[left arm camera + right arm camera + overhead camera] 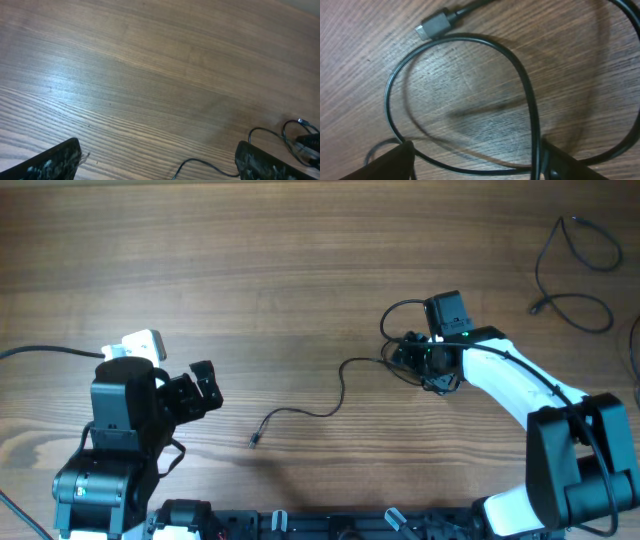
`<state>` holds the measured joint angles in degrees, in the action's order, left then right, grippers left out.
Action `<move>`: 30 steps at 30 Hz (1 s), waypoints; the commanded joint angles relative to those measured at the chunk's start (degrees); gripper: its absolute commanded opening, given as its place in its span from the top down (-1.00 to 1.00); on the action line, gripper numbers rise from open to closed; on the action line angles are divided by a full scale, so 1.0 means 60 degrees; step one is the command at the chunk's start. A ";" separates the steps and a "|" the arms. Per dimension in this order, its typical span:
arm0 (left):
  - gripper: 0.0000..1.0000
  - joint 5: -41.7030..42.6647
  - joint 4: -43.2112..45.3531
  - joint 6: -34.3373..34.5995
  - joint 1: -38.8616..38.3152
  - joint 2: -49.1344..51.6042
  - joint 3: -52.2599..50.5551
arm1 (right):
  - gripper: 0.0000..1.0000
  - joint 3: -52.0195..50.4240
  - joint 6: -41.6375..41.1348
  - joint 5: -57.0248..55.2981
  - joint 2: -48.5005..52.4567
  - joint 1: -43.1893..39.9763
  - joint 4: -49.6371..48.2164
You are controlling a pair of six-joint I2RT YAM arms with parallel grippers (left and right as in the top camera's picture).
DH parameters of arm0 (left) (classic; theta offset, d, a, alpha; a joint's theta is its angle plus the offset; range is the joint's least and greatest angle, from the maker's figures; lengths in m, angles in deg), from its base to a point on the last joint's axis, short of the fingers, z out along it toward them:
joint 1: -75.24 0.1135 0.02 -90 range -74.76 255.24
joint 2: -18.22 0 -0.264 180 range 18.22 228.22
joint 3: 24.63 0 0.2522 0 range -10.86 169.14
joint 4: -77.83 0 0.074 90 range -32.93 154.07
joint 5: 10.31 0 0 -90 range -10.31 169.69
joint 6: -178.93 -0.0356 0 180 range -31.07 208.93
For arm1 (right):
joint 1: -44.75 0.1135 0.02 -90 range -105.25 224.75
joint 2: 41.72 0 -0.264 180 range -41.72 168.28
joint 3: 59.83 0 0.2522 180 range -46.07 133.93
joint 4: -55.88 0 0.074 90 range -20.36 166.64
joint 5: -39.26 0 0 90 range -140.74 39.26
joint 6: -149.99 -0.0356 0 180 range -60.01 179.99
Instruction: Untangle cables
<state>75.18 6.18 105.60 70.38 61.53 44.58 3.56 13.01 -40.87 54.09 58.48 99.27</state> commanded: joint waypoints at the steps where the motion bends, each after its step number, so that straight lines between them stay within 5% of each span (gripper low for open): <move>1: -1.00 -0.0084 0.0018 0.0055 0.0055 -0.0004 0.0011 | -0.06 -0.0087 0.0047 -0.0215 0.0382 0.0040 -0.0051; 5: -1.00 -0.0084 0.0018 0.0055 0.0055 -0.0004 0.0011 | 0.86 -0.0087 0.0051 -0.0211 0.0412 0.0040 -0.0084; 6: -1.00 -0.0084 0.0018 0.0055 0.0055 -0.0004 0.0011 | 0.91 -0.0087 0.0062 -0.0193 0.0412 0.0040 -0.0084; 15: -1.00 -0.0084 0.0018 0.0051 0.0055 -0.0004 0.0011 | 0.92 -0.0040 0.2524 0.2339 0.0408 -0.0015 -0.3697; 23: -1.00 -0.0084 0.0018 0.0055 0.0055 -0.0004 0.0011 | 0.91 0.1213 0.5023 0.2357 -0.0368 -0.0594 -0.2404; 26: -1.00 -0.0084 0.0018 0.0051 0.0055 -0.0004 0.0011 | 0.45 0.1282 0.5982 0.2371 -0.0769 -0.0503 -0.1588; 29: -1.00 -0.0084 0.0018 0.0055 0.0055 -0.0004 0.0011 | -1.00 0.1279 0.6335 0.2069 -0.0743 -0.0229 -0.0841; 30: -1.00 -0.0084 0.0018 0.0055 0.0055 -0.0004 0.0011 | -0.99 0.1279 0.6339 0.1774 -0.0736 -0.0127 -0.0710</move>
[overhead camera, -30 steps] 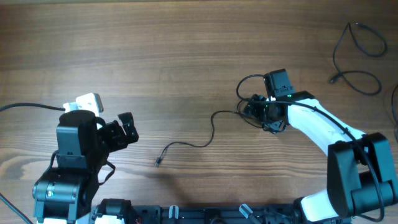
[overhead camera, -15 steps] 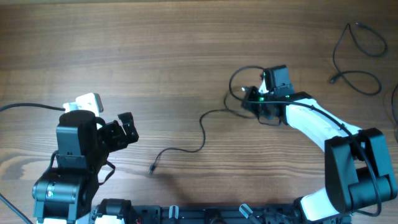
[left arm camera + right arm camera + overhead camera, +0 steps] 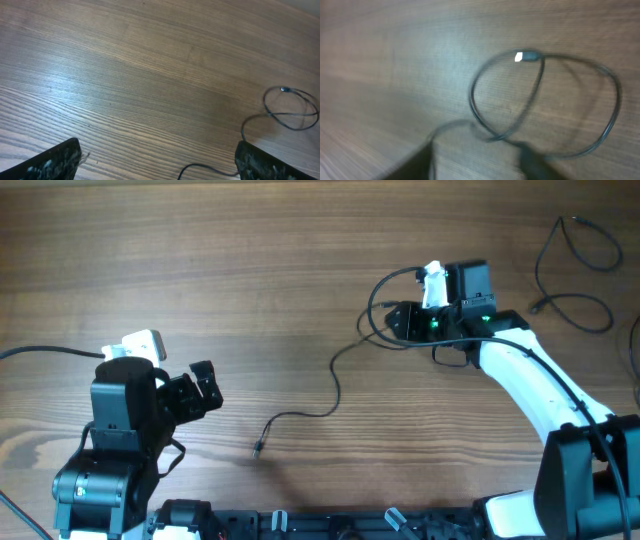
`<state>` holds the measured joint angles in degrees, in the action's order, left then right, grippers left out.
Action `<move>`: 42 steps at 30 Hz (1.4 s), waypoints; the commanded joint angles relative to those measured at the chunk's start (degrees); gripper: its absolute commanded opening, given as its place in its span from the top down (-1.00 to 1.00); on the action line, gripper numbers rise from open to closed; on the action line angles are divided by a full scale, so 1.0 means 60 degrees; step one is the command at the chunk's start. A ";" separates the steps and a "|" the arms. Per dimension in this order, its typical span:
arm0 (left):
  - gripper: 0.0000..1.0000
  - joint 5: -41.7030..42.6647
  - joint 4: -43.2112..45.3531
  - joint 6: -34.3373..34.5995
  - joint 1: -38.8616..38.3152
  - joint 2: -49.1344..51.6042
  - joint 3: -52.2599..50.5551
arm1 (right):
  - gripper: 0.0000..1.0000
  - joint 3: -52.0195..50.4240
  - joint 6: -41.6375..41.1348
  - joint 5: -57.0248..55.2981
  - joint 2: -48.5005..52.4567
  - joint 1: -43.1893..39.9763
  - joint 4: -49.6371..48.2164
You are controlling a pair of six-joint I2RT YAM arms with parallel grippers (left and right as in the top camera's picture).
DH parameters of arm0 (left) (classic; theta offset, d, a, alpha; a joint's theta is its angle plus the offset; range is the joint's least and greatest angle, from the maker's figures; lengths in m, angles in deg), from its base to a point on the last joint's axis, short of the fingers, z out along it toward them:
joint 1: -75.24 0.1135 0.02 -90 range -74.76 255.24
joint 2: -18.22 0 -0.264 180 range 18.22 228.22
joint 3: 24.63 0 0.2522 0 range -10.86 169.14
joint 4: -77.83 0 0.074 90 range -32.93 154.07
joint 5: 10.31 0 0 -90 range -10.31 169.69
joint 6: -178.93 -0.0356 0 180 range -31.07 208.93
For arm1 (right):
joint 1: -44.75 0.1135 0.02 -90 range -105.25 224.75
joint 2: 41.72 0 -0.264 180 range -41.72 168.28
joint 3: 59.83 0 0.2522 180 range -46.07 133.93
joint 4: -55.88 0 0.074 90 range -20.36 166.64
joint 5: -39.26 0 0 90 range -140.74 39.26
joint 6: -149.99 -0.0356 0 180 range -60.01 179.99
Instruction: Untangle cables
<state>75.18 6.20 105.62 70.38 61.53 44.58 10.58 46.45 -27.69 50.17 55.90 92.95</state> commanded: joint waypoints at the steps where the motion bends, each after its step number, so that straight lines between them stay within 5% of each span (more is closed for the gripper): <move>1: -1.00 -0.0084 0.0015 0.0051 0.0055 -0.0004 0.0011 | -0.99 0.0109 0.0765 -0.0805 -0.0084 0.0430 0.0423; 11: -1.00 -0.0084 0.0015 0.0051 0.0055 -0.0004 0.0011 | -0.99 0.0106 0.2827 -0.4346 0.0954 0.2339 -0.1118; 17: -1.00 -0.0084 0.0015 0.0051 0.0055 -0.0004 0.0011 | -0.93 0.0106 0.4852 -0.3687 0.1869 0.2415 -0.1537; 22: -1.00 -0.0084 0.0015 0.0051 0.0055 -0.0004 0.0011 | -0.51 0.0106 0.5541 -0.2528 0.2444 0.2415 -0.1628; 26: -1.00 -0.0084 0.0015 0.0051 0.0055 -0.0004 0.0011 | 0.46 0.0102 0.5708 -0.2634 0.2597 0.2397 -0.1628; 31: -1.00 -0.0084 0.0015 0.0051 0.0055 -0.0004 0.0011 | 0.91 0.0106 0.6284 -0.2907 0.2597 0.2379 -0.1902; 38: -1.00 -0.0084 0.0015 0.0051 0.0055 -0.0004 0.0011 | 0.91 0.1705 0.5723 -0.6080 0.2412 0.2269 -0.1993; 42: -1.00 -0.0084 0.0015 0.0047 0.0055 -0.0004 0.0011 | 0.91 0.3865 0.5723 -0.6379 0.2379 0.1752 -0.1290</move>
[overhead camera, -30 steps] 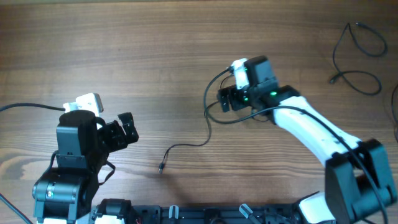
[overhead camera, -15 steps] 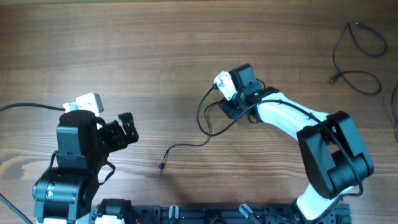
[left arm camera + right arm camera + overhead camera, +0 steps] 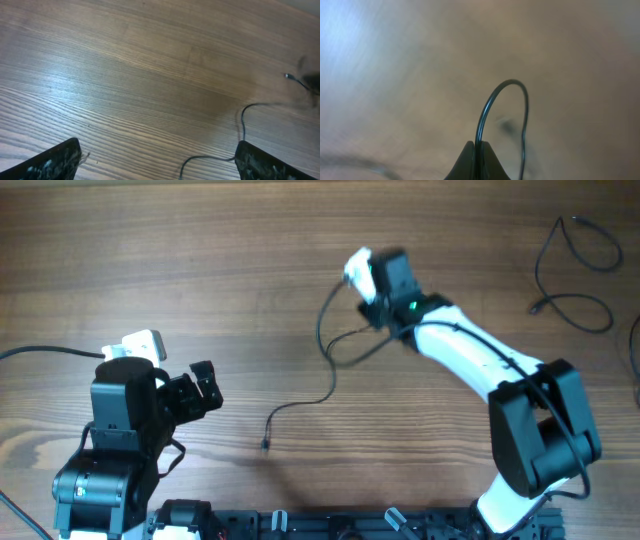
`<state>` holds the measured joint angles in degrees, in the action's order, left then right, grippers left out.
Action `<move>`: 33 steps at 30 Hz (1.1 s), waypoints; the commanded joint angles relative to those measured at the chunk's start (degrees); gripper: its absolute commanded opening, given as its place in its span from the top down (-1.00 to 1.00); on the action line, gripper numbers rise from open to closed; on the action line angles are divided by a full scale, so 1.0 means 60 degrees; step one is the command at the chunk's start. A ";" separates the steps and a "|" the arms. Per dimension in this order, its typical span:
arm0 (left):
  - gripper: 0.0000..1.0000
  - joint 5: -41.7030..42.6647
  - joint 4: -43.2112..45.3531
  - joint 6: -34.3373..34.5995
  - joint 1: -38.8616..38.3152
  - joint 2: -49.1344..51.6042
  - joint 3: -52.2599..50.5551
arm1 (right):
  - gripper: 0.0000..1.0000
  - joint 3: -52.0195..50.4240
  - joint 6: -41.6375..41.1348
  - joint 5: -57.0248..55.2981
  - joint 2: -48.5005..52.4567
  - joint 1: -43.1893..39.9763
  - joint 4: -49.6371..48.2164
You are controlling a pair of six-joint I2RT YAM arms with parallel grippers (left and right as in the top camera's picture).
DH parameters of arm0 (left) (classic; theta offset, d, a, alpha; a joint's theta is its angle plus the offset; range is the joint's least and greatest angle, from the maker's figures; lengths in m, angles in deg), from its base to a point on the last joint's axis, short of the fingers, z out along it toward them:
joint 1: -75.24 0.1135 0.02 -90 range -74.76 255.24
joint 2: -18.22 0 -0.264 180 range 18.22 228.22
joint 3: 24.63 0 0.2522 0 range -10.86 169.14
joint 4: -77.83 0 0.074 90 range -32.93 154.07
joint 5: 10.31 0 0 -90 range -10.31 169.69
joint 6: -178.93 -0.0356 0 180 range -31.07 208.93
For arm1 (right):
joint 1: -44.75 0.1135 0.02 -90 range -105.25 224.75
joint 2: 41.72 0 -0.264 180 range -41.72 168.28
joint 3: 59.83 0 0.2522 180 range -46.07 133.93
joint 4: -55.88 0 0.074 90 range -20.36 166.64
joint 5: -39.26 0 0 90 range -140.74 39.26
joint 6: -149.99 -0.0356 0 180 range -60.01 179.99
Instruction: Untangle cables
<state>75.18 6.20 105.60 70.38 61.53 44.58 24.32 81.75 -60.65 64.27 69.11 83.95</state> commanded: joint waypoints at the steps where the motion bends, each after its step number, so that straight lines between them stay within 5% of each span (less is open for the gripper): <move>1: -1.00 -0.0084 0.0015 0.0055 0.0055 -0.0004 0.0011 | 0.91 0.1923 -0.0160 -0.0885 0.0025 -0.0594 0.0259; 10: -1.00 -0.0084 0.0015 0.0055 0.0055 -0.0004 0.0011 | 0.91 0.3581 0.1450 -0.0823 0.0029 -0.3118 -0.0900; 13: -1.00 -0.0084 0.0015 0.0055 0.0055 -0.0004 0.0011 | 0.91 0.3581 0.2543 0.0379 0.0029 -0.3541 -0.1275; 19: -1.00 -0.0084 0.0015 0.0055 0.0055 -0.0004 0.0011 | 0.91 0.3577 0.2619 0.2331 0.0280 -0.3548 -0.1708; 28: -1.00 -0.0084 0.0015 0.0055 0.0055 -0.0004 0.0011 | 0.91 0.3289 0.1858 0.4881 0.0863 -0.3501 0.3304; 29: -1.00 -0.0084 0.0015 0.0055 0.0055 -0.0004 0.0011 | 0.81 0.3122 0.1596 0.4881 0.0889 -0.3501 0.3340; 32: -1.00 -0.0084 0.0015 0.0055 0.0055 -0.0004 0.0011 | -0.04 0.2626 0.0973 0.4881 0.1071 -0.3501 0.3155; 33: -1.00 -0.0084 0.0015 0.0051 0.0055 -0.0004 0.0011 | -0.58 0.2565 0.0474 0.4892 0.1151 -0.3501 0.3155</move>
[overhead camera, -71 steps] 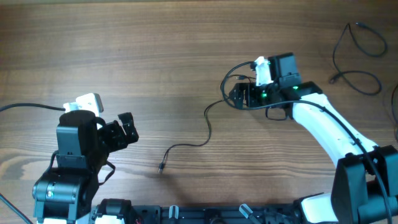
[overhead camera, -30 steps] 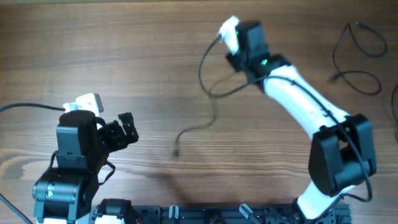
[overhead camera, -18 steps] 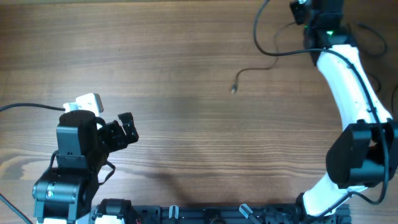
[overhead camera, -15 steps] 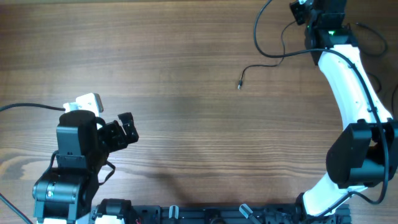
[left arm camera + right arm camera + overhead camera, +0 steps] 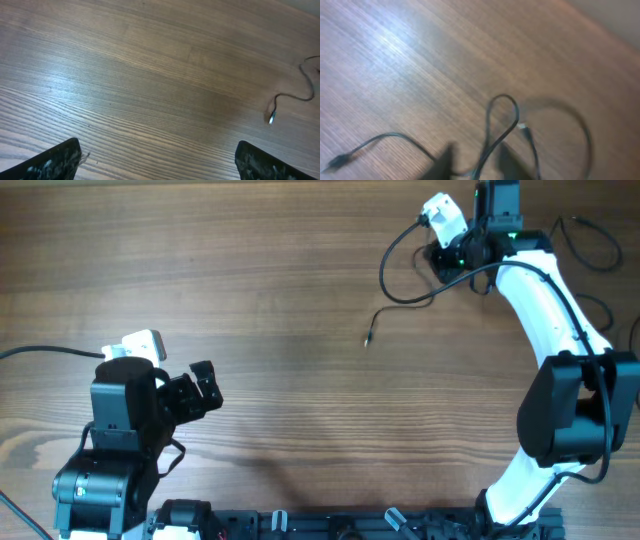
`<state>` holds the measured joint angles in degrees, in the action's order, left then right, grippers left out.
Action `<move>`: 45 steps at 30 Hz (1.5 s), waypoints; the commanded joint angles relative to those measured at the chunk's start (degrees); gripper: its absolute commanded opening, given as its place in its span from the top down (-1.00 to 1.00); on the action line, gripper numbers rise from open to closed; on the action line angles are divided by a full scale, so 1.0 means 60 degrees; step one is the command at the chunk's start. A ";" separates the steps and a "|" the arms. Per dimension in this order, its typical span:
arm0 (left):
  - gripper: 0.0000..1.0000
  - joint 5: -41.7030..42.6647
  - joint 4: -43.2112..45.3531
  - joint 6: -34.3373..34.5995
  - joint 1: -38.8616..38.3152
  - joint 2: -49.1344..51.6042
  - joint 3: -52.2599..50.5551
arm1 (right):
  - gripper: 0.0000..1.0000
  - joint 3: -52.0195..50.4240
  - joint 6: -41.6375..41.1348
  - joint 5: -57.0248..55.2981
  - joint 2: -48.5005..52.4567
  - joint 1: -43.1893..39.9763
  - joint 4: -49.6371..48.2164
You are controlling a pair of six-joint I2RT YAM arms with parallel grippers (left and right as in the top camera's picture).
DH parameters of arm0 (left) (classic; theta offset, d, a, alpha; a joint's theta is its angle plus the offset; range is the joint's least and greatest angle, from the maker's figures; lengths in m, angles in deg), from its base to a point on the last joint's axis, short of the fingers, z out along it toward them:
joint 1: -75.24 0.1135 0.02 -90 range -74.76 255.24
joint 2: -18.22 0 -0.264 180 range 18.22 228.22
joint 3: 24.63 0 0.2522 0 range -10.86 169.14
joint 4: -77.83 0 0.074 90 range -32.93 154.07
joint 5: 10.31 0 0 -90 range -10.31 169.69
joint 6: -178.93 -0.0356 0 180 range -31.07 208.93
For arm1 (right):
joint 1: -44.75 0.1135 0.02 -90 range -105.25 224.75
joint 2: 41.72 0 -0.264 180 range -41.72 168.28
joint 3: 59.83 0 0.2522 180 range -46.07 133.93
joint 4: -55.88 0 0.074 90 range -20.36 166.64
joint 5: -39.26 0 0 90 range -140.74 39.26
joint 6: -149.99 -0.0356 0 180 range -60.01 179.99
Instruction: Untangle cables
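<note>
A thin black cable [image 5: 384, 275] lies looped at the table's far right, its plug end [image 5: 367, 340] trailing toward the middle. My right gripper [image 5: 446, 258] is over the loop. In the blurred right wrist view its fingers [image 5: 446, 159] stand a little apart, and the cable [image 5: 492, 112] runs between them. The right gripper [image 5: 476, 161] looks open. My left gripper [image 5: 205, 385] rests open at the near left, with nothing between its fingertips [image 5: 52, 161]. The left wrist view shows the cable's plug end [image 5: 270, 119] far off at the right.
A second black cable [image 5: 590, 315] lies coiled at the table's far right corner, close to my right arm. My left arm's own lead [image 5: 40, 351] runs off the left edge. Bare wood [image 5: 250, 270] stretches between the two arms.
My right gripper has moved from the upper middle to the far right top. The cable went with it, its plug end shifting from the near middle to right of centre. The jaws now stand apart.
My right gripper first stood open around the cable's loops right of centre. It then sat farther back with a loop of the cable. Later it was shut on the cable at the upper middle. Now it is at the far right. My left arm stayed still.
</note>
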<state>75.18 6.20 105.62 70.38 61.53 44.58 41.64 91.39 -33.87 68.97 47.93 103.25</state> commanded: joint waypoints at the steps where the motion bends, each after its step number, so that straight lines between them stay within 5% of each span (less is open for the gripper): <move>1: -1.00 -0.0084 0.0015 0.0047 0.0055 -0.0004 0.0011 | -0.99 -0.0321 -0.1654 0.0426 0.0408 0.0033 -0.0051; 8: -1.00 -0.0084 0.0015 0.0051 0.0055 -0.0004 0.0011 | -0.99 -0.0321 -0.3016 0.1705 0.0426 0.0492 0.0433; 11: -1.00 -0.0084 0.0015 0.0051 0.0055 -0.0004 0.0011 | -1.00 -0.0324 -0.3315 0.0769 0.0430 0.1479 0.1188; 15: -1.00 -0.0084 0.0015 0.0047 0.0055 -0.0004 0.0011 | -1.00 -0.0328 -0.5730 -0.1089 0.0455 0.2765 0.2106; 25: -1.00 -0.0084 0.0015 0.0051 0.0055 -0.0004 0.0011 | -0.50 -0.1330 -0.8040 -0.3388 0.1042 0.5002 0.2320; 28: -1.00 -0.0084 0.0015 0.0047 0.0055 -0.0004 0.0011 | -0.12 -0.1483 -0.7978 -0.3071 0.1042 0.5049 0.2310; 31: -1.00 -0.0084 0.0015 0.0051 0.0055 -0.0004 0.0011 | 0.91 -0.1741 -0.7981 -0.4131 0.1042 0.4881 0.2116; 37: -1.00 -0.0084 0.0015 0.0051 0.0055 -0.0004 0.0011 | 0.91 -0.1158 -0.5727 -0.5377 0.0994 0.3246 0.1253; 45: -0.99 -0.0084 0.0015 0.0047 0.0055 -0.0004 0.0011 | 0.91 0.1322 -0.3056 -0.1468 0.0973 0.1319 0.0809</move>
<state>75.18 6.20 105.62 70.38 61.53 44.58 45.44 65.60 -53.59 74.74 57.61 110.24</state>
